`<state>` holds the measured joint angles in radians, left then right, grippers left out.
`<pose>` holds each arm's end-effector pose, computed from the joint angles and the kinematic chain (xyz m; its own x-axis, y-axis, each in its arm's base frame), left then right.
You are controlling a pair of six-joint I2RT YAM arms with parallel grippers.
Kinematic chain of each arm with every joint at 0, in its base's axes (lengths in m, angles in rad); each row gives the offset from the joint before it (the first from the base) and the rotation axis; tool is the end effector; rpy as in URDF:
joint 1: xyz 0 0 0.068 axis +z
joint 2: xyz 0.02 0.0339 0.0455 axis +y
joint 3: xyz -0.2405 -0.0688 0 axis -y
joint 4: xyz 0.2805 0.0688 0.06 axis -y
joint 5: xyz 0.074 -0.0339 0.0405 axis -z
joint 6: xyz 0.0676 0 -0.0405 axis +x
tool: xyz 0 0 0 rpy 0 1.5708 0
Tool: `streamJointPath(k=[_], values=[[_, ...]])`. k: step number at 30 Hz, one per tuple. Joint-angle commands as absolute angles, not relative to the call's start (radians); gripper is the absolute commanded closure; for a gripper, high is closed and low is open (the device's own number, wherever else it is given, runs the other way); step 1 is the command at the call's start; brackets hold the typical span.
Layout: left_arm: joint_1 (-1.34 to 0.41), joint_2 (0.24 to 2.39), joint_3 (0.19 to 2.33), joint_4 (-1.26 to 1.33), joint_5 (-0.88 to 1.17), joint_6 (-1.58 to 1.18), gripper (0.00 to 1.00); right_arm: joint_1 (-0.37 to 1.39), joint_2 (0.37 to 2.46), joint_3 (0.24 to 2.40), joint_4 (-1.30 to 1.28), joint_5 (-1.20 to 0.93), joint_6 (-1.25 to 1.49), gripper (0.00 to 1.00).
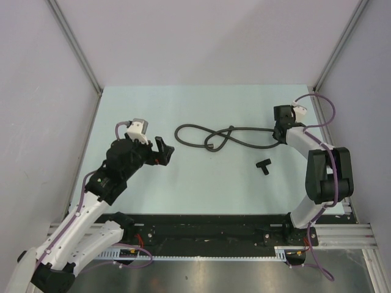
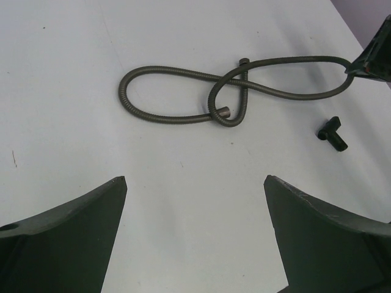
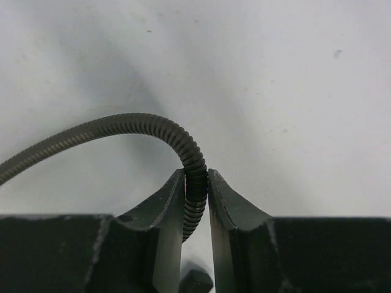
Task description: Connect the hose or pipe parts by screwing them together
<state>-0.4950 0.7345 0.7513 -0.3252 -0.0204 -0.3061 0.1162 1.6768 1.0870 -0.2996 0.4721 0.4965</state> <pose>0.2258 -0.1203 0.2964 -0.3927 -0.1304 -0.9104 0.3561 0.8911 -0.2812 0.3974 0.0154 0.1423 -0.5920 0.3580 -0.7221 0.5269 0.8499 -0.0105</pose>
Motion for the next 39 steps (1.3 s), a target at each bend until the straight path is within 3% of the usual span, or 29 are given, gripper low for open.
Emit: streamJointPath(k=[1, 2, 3, 5, 8, 14, 39], values=[[-0.488, 0.741, 0.758, -0.319, -0.008, -0.304, 0.00, 0.098, 1.614, 1.115, -0.370, 0.490, 0.502, 0.71], [-0.489, 0.745, 0.756, -0.319, -0.008, -0.304, 0.00, 0.101, 1.602, 1.115, -0.379, 0.447, 0.500, 0.59], [-0.489, 0.746, 0.758, -0.318, -0.008, -0.304, 0.00, 0.103, 1.588, 1.115, -0.405, 0.428, 0.502, 0.53], [-0.489, 0.749, 0.758, -0.321, -0.008, -0.304, 0.00, 0.118, 1.547, 1.115, -0.437, 0.366, 0.492, 0.45], [-0.489, 0.746, 0.758, -0.319, -0.008, -0.305, 0.00, 0.136, 1.502, 1.115, -0.514, 0.290, 0.483, 0.40], [-0.488, 0.762, 0.764, -0.319, 0.029, -0.308, 0.00, 0.181, 1.450, 1.051, -0.607, 0.204, 0.571, 0.39], [-0.488, 0.735, 0.758, -0.322, 0.012, -0.314, 0.00, 0.196, 1.509, 0.865, -0.442, 0.149, 0.675, 0.42]])
